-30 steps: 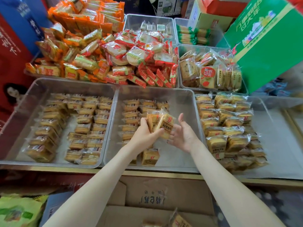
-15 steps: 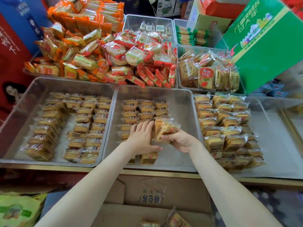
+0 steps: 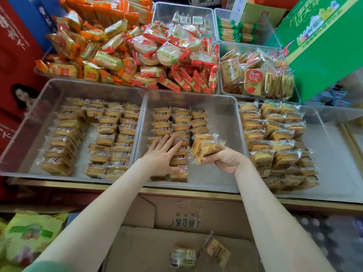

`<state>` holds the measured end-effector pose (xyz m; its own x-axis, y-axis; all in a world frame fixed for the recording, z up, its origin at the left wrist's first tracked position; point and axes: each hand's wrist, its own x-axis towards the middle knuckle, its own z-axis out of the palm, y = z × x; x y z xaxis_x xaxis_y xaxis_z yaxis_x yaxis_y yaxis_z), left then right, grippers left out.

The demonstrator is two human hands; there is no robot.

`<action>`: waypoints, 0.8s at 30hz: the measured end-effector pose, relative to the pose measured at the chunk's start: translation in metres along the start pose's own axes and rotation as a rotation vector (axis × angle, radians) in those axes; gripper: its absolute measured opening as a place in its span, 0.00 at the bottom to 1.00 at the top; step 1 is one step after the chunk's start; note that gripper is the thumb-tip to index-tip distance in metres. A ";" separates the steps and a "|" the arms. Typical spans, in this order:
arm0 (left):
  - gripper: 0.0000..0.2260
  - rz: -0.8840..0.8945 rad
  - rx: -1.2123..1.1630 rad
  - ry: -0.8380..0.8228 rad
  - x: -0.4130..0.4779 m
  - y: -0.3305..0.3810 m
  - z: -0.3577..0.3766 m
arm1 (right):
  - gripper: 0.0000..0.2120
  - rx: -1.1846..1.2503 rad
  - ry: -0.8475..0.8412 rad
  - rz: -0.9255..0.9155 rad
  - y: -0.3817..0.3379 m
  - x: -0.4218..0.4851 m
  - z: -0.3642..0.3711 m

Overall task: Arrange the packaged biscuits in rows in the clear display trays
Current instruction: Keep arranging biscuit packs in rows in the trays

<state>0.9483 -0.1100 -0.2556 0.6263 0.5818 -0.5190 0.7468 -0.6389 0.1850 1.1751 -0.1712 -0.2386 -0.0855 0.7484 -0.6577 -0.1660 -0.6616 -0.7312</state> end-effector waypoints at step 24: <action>0.47 -0.036 -0.020 0.038 0.011 0.002 0.010 | 0.65 -0.468 0.112 0.102 0.015 0.033 0.025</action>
<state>0.9540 -0.1100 -0.2697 0.6068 0.6228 -0.4938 0.7728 -0.6076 0.1833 1.1454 -0.1551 -0.2664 0.0322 0.6862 -0.7267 0.2989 -0.7004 -0.6482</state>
